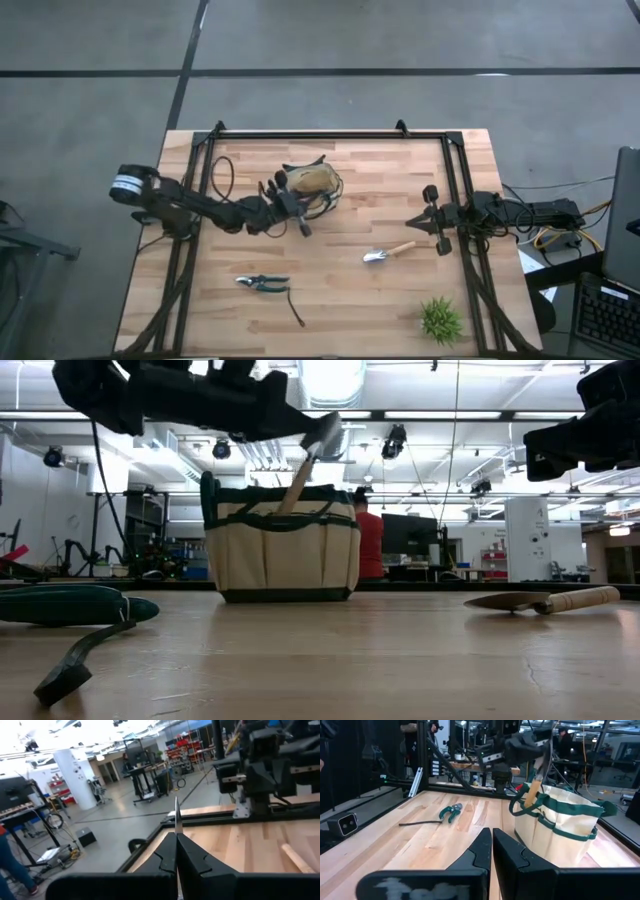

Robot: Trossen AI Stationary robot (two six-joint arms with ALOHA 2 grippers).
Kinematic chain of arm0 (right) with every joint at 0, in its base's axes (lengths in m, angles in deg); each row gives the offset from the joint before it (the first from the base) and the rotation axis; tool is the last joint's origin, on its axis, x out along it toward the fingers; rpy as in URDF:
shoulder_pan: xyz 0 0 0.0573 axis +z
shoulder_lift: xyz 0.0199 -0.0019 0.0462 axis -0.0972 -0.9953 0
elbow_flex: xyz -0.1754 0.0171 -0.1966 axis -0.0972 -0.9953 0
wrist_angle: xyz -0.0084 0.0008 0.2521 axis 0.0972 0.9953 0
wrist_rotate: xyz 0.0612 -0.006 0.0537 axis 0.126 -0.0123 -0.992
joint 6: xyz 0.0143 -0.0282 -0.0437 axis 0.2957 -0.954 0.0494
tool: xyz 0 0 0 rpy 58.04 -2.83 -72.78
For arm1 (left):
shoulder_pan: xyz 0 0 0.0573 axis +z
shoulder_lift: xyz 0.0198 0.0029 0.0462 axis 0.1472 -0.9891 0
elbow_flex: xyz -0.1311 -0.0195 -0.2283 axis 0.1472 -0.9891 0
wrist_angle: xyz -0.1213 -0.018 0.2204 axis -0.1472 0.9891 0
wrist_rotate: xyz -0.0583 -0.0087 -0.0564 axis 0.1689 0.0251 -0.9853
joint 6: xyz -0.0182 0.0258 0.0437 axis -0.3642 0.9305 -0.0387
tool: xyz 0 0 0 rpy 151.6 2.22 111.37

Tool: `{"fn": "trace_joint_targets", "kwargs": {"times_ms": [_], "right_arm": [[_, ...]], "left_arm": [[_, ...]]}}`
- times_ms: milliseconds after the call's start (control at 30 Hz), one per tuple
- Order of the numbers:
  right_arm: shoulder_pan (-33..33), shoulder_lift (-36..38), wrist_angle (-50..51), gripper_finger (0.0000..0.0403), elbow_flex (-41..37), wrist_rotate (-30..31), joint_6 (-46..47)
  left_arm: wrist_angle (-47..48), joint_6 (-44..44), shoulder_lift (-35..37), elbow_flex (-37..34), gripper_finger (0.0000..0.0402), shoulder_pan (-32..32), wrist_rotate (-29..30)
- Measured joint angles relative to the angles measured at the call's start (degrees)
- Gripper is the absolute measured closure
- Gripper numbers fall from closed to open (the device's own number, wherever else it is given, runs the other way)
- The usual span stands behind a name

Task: Pick & Place Garden tools in Gardening bag
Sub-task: Put the left trowel into the gardening bag

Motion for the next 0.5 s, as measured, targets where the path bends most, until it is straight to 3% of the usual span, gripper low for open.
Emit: {"fn": "trace_joint_targets", "kwargs": {"times_ms": [233, 500], "right_arm": [[0.0, 0.0, 0.0, 0.0394, 0.0, 0.0, 0.0], [0.0, 0.0, 0.0, 0.0394, 0.0, 0.0, 0.0]], "left_arm": [[-0.2, 0.1, -5.5, 3.9, 0.0397, 0.2, 0.3], [3.7, -1.5, -5.3, 4.2, 0.0397, -1.5, 3.1]]}}
